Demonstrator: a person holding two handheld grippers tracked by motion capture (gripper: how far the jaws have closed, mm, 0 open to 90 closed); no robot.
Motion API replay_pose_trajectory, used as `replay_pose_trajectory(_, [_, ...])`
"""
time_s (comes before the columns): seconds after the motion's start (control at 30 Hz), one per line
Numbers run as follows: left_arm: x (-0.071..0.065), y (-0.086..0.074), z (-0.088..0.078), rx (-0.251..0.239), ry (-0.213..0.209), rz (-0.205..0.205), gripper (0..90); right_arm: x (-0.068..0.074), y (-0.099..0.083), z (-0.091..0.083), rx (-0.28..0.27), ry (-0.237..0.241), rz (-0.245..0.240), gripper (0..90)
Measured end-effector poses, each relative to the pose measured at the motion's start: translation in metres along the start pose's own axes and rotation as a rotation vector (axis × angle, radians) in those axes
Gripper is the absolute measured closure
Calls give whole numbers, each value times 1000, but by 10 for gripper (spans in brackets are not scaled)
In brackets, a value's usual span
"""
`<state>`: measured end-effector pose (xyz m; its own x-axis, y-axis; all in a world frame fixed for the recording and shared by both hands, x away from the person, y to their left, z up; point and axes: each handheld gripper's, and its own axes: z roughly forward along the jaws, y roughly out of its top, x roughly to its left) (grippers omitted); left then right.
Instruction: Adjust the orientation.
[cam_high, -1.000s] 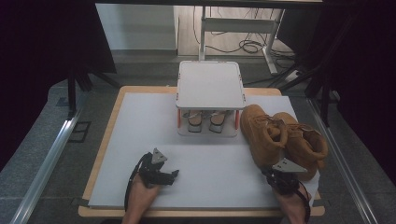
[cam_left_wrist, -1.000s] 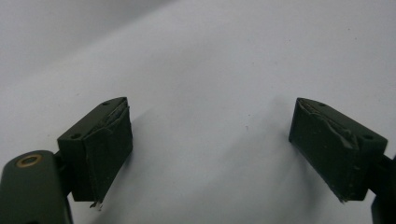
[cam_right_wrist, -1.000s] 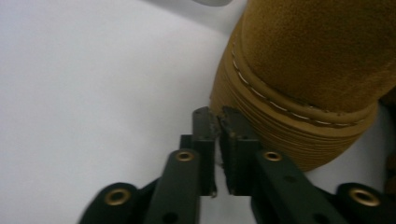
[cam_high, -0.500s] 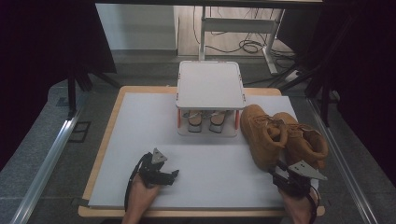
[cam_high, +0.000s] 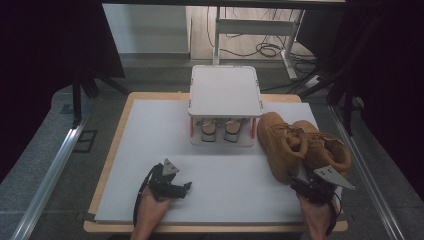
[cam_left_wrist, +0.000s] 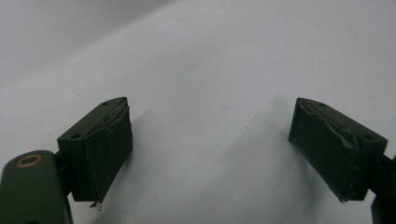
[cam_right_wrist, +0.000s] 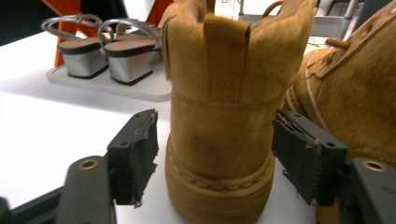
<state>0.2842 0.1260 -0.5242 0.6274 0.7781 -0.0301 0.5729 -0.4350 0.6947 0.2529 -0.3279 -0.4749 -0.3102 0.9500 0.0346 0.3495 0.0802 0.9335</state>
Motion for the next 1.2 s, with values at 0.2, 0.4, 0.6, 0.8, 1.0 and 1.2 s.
replay_pose_trajectory(0.2, [0, 0, 0, 0, 0, 0, 131, 1, 6, 7, -18, -30, 19, 268])
replay_pose_trajectory(0.4, [0, 0, 0, 0, 0, 1, 131, 2, 10, 14, -37, -49, 26, 192])
replay_pose_trajectory(0.6, [0, 0, 0, 0, 0, 1, 131, 4, 14, 24, -49, -62, 36, 149])
replay_pose_trajectory(0.8, [0, 0, 0, 0, 0, 0, 131, 3, 16, 34, -66, -90, 31, 135])
replay_pose_trajectory(1.0, [0, 0, 0, 0, 0, 0, 131, 6, 19, 41, -65, -118, 15, 103])
replay_pose_trajectory(1.2, [0, 0, 0, 0, 0, 0, 131, 8, 22, 48, -60, -135, 12, 75])
